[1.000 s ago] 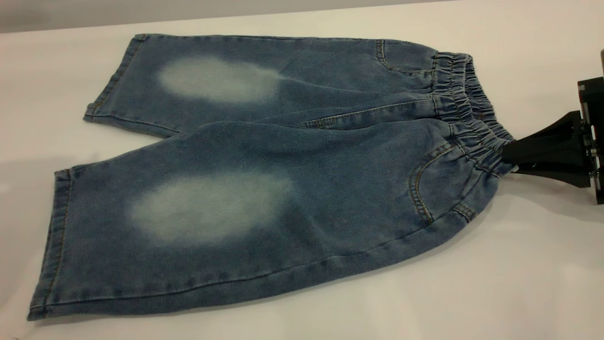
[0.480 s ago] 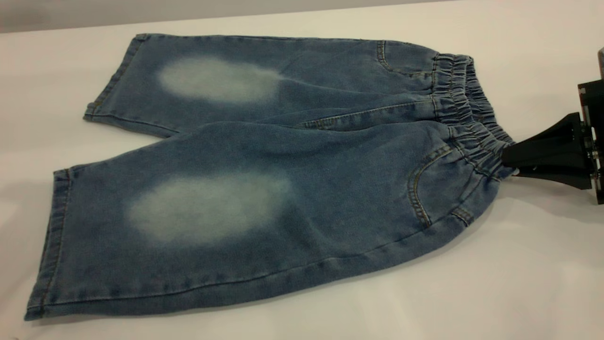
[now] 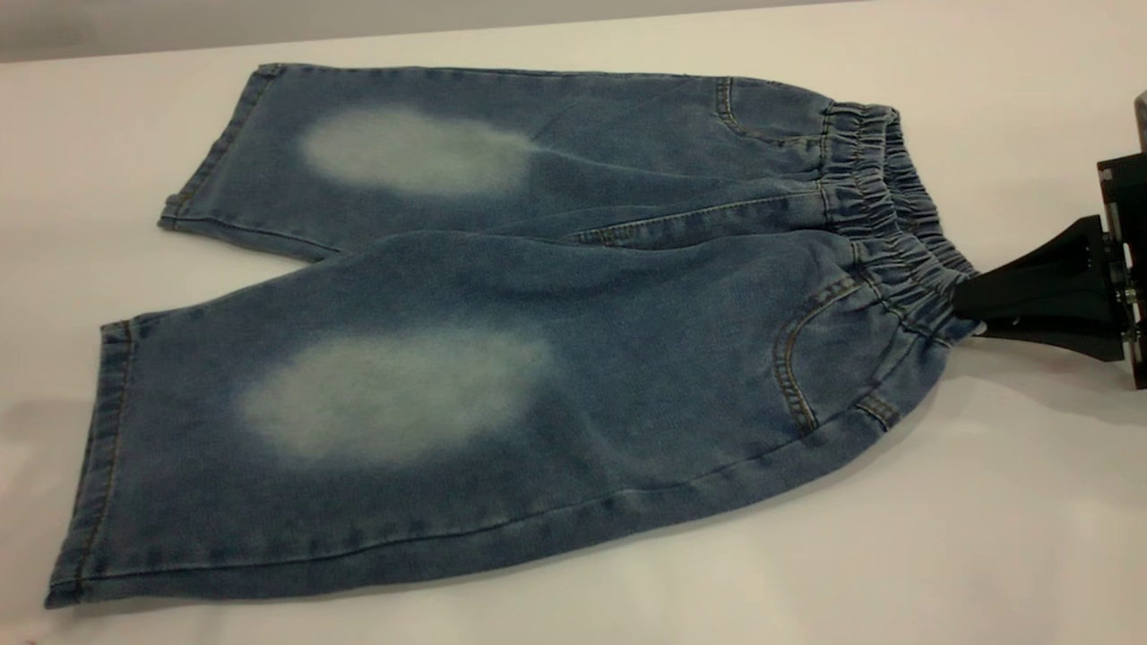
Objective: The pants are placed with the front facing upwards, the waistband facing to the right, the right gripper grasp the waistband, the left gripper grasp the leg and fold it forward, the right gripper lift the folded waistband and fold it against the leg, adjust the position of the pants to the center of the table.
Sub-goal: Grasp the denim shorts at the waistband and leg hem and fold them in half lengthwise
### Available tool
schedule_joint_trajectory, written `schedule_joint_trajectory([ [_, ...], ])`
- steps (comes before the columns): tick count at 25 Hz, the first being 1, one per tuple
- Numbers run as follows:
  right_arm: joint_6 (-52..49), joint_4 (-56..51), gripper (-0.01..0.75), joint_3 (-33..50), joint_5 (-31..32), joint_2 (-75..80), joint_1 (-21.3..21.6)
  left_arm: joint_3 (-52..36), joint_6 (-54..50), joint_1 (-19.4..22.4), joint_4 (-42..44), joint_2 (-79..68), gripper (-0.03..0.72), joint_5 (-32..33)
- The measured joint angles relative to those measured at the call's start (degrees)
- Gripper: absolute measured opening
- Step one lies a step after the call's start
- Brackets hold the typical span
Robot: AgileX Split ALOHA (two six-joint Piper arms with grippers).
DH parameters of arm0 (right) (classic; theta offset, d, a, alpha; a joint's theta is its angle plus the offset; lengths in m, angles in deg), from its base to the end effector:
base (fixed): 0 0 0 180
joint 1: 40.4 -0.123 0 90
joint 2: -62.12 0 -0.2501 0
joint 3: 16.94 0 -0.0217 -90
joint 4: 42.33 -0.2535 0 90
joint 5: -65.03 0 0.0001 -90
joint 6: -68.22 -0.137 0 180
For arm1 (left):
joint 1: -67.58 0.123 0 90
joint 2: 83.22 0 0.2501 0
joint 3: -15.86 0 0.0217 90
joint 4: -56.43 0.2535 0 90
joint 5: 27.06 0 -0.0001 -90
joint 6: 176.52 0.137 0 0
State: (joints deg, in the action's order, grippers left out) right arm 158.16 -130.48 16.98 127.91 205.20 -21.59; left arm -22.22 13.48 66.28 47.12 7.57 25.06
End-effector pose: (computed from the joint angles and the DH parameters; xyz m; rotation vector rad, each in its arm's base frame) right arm 0.2610 0.0399 -0.0413 0.3337 2.5028 1.5141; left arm 0.2131 -0.0223 0.1009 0.1525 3.1115 -0.1990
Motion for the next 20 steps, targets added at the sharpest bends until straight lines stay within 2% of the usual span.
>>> schedule_joint_trajectory([
  [3, 0.0, -0.1, 0.032, 0.0, 0.0, 0.0, 0.0, -0.2, 0.6, -0.5, 0.0, -2.9, 0.415, -1.5],
  [11, 0.0, 0.2, 0.032, 0.0, 0.0, 0.0, 0.0, -0.2, 7.1, -5.0, 2.7, -12.6, 0.415, -4.8],
  [15, 0.0, 0.4, 0.032, 0.0, 0.0, 0.0, 0.0, -0.2, 7.7, -5.2, 6.4, -16.8, 0.415, -4.1],
  [20, 0.0, 0.5, 0.032, 0.0, 0.0, 0.0, 0.0, -0.2, 7.6, -5.2, 6.4, -18.7, 0.415, -5.1],
])
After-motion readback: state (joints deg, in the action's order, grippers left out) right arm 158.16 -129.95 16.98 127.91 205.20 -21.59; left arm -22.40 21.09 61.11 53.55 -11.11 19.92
